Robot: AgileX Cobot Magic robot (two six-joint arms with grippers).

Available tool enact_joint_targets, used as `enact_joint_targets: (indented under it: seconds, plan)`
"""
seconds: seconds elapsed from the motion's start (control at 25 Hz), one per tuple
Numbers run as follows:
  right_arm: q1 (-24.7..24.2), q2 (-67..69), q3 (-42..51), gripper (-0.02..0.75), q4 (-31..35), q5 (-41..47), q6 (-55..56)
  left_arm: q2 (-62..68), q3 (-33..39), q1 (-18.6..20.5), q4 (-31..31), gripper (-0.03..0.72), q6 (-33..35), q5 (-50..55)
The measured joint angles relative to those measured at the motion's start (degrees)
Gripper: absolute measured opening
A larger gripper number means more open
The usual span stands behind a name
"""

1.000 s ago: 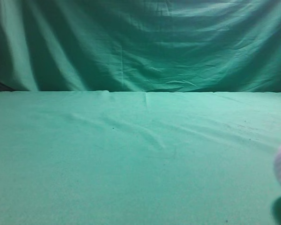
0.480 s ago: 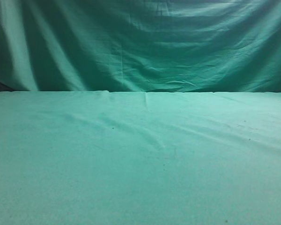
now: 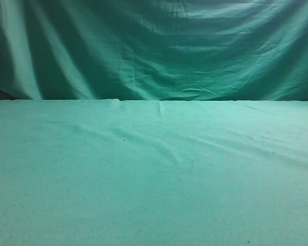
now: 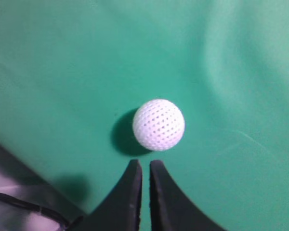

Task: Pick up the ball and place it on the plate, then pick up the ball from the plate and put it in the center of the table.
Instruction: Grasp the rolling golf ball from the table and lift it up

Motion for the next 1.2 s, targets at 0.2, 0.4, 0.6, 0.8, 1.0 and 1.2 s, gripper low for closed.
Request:
enact_joint_targets:
  seconds: [0.2,0.4,0.6,0.8,1.0,1.2]
  plan:
    - [0.00,4.21,0.00,0.053,-3.31,-2.83,2.99,0.00,0.00,0.00,0.00,0.000,0.00,0.00]
    - [0.00,4.55,0.00,0.053,-3.49,-2.50,3.49,0.00,0.00,0.00,0.00,0.000,0.00,0.00]
    - [0.00,4.74,-0.40,0.053,-3.49,-0.33,4.13,0.00,0.00,0.00,0.00,0.000,0.00,0.00]
    - [0.00,4.74,-3.78,0.053,-3.49,1.55,6.61,0.11,0.00,0.00,0.00,0.000,0.00,-0.04]
    - [0.00,5.40,-4.80,0.053,-3.72,2.64,6.98,0.33,0.00,0.00,0.00,0.000,0.00,-0.04]
    - [0.00,7.86,-4.84,0.053,-3.06,3.53,7.02,0.45,0.00,0.00,0.09,0.000,0.00,-0.04]
